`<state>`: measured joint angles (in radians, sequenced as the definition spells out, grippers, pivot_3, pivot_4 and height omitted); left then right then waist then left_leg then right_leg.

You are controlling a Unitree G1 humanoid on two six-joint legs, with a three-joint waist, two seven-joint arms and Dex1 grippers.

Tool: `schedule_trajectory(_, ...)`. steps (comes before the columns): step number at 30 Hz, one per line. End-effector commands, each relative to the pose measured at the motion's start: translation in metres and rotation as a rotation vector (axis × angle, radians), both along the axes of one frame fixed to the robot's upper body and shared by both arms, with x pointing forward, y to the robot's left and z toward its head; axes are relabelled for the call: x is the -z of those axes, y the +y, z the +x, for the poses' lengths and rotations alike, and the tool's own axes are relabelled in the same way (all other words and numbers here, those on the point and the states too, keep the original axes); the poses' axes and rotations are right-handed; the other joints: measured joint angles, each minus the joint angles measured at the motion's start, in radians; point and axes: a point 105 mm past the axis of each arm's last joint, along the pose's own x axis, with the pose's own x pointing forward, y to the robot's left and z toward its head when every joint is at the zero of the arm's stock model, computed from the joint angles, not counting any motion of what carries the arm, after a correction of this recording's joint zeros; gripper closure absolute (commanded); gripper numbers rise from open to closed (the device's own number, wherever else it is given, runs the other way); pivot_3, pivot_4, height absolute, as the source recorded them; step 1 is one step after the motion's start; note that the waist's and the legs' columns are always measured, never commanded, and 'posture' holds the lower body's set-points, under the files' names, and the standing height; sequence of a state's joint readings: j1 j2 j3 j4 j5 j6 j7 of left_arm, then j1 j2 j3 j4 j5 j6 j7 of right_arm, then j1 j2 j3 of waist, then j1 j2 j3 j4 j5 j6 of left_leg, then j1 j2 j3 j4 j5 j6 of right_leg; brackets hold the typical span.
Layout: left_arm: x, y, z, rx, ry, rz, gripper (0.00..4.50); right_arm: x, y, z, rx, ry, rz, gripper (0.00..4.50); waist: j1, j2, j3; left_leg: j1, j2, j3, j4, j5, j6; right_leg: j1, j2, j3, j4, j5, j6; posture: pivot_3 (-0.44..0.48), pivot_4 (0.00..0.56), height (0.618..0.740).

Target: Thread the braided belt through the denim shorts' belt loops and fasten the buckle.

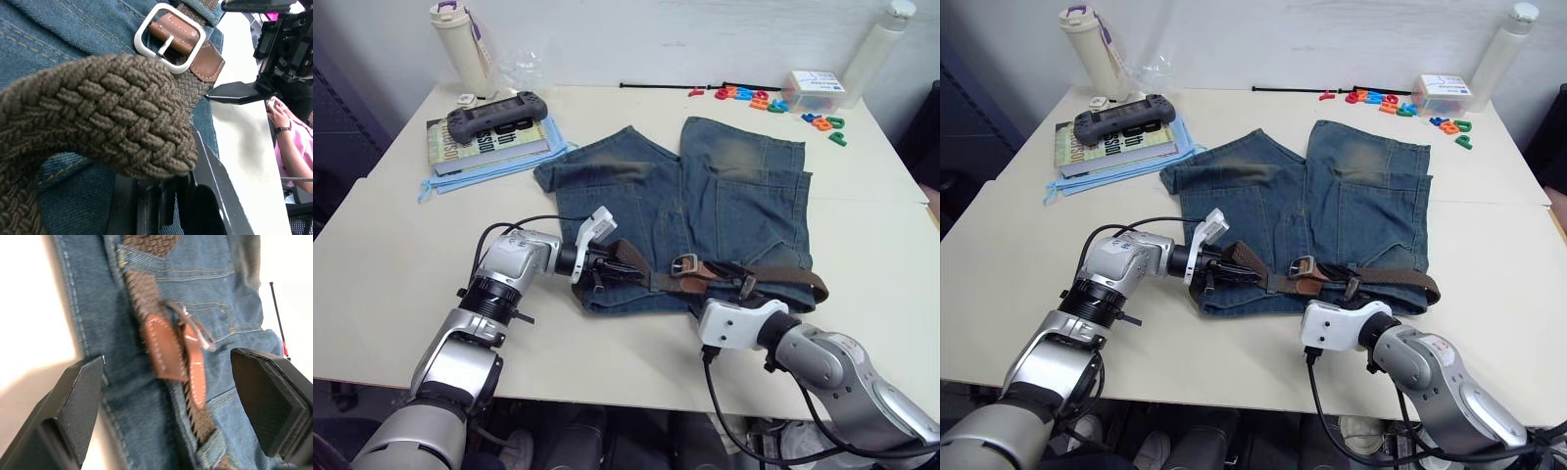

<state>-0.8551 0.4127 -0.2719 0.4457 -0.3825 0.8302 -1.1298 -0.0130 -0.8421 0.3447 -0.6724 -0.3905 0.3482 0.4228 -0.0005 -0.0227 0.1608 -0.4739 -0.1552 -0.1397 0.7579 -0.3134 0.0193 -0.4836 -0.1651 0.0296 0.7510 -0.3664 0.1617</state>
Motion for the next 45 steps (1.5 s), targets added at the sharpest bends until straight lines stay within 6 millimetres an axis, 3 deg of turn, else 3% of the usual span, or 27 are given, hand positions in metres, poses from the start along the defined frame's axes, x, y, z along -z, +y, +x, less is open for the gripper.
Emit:
schedule_trajectory(1,-0.006,-0.001,-0.003,0.023,-0.015,-0.014,4.5,-0.007,-0.001,0.001,0.002,-0.038,-0.007,1.88,0.0,0.0,0.0,0.0,0.0,0.0,0.0,0.0,0.0,0.0,0.0,0.0,0.0,0.0,0.0,0.0,0.15,0.655)
schedule_trajectory(6,-0.006,-0.001,-0.003,0.024,-0.014,-0.015,4.5,-0.005,-0.002,0.003,0.013,-0.038,-0.011,4.28,0.0,0.0,0.0,0.0,0.0,0.0,0.001,0.0,0.0,0.0,0.0,0.0,0.001,0.0,0.0,0.0,0.15,0.655)
schedule_trajectory(7,-0.006,-0.001,-0.003,0.023,-0.014,-0.014,4.5,-0.006,-0.001,0.003,0.013,-0.04,-0.01,4.4,0.0,0.0,0.0,0.0,0.0,0.0,0.001,0.0,0.0,0.0,0.0,0.0,0.001,0.0,0.0,0.0,0.15,0.655)
schedule_trajectory(15,-0.009,-0.001,-0.003,0.03,-0.038,-0.037,4.5,-0.009,0.003,0.002,-0.002,-0.05,0.007,4.4,-0.001,0.0,0.0,0.0,0.0,0.0,0.002,0.0,0.0,0.0,0.0,0.0,0.002,0.0,0.0,0.0,0.15,0.655)
schedule_trajectory(20,-0.021,0.01,-0.014,0.035,-0.082,-0.097,2.38,-0.017,0.003,0.001,-0.009,-0.071,0.02,4.5,-0.003,0.0,0.0,0.0,0.0,0.001,0.003,0.0,0.0,-0.001,0.0,0.0,0.003,0.0,0.0,0.0,0.15,0.655)
schedule_trajectory(24,-0.036,0.036,-0.026,-0.004,-0.135,-0.141,0.67,-0.029,0.004,0.0,-0.024,-0.096,0.035,4.5,-0.003,0.0,0.0,0.0,0.001,0.002,0.003,0.0,-0.001,-0.003,0.0,0.001,0.006,0.0,-0.001,0.0,0.15,0.655)
schedule_trajectory(28,-0.037,0.055,-0.059,0.061,-0.175,-0.126,0.67,-0.037,0.009,-0.003,-0.061,-0.103,0.046,4.5,-0.003,0.0,0.0,0.0,0.001,0.002,0.004,0.0,-0.002,-0.004,0.0,0.002,0.008,-0.001,-0.002,0.0,0.15,0.655)
schedule_trajectory(32,-0.029,0.05,-0.081,0.093,-0.224,-0.112,0.67,-0.041,0.012,-0.005,-0.08,-0.105,0.05,4.5,0.002,0.0,0.0,-0.001,0.001,0.001,0.006,0.0,-0.002,-0.003,0.0,0.002,0.009,-0.002,-0.003,0.0,0.15,0.655)
schedule_trajectory(38,0.005,0.034,-0.074,0.037,-0.289,0.011,0.67,-0.041,0.012,-0.008,-0.096,-0.098,0.034,4.5,0.004,0.0,0.0,-0.001,0.001,0.001,0.011,-0.002,-0.002,-0.001,-0.001,0.003,0.009,-0.002,-0.003,0.0,0.15,0.655)
schedule_trajectory(45,0.053,0.059,-0.083,0.125,-0.346,0.255,0.67,-0.053,0.003,-0.005,-0.072,-0.14,-0.003,4.5,0.0,0.0,0.0,-0.001,0.003,0.002,0.01,-0.003,-0.002,-0.002,0.0,0.003,0.01,-0.002,-0.004,0.0,0.15,0.655)
